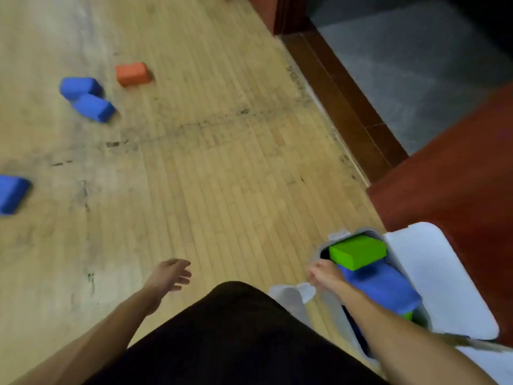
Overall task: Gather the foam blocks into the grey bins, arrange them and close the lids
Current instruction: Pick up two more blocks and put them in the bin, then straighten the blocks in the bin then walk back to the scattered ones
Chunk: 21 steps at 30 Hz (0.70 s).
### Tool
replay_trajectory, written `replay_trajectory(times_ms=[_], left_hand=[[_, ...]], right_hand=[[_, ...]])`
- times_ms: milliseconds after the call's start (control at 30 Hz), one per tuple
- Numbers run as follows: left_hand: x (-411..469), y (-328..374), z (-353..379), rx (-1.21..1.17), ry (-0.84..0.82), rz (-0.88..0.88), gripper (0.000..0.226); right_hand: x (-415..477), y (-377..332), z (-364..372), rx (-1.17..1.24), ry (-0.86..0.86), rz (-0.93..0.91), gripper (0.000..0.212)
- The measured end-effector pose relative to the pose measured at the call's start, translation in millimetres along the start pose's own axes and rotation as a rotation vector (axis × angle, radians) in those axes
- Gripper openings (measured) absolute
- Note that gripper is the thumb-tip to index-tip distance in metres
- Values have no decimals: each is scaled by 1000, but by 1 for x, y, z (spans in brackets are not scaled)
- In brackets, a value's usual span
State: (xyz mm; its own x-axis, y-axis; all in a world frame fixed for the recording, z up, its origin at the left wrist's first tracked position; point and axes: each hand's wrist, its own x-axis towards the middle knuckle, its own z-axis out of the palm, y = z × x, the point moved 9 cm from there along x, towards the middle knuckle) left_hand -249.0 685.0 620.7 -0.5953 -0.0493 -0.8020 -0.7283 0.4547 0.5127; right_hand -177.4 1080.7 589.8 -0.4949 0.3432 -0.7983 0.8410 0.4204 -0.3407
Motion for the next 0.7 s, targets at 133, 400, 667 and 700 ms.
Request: replay_trajectory(times_ms=[133,400,667,700], left_hand=[[-39,-105,-129,-269,271,-77,22],[-73,-230,-264,-722,538,-183,23],[-62,-302,-343,-843,595,-356,23],[-58,-310,-357,-838,589,-392,24]], right_hand=[[-20,-89,102,-180,-129,-100,16],[-101,-323,305,-464,-360,-514,16],[-109,-435,490,-747,-577,-560,12],[-107,-448,509,-765,-590,-549,12]])
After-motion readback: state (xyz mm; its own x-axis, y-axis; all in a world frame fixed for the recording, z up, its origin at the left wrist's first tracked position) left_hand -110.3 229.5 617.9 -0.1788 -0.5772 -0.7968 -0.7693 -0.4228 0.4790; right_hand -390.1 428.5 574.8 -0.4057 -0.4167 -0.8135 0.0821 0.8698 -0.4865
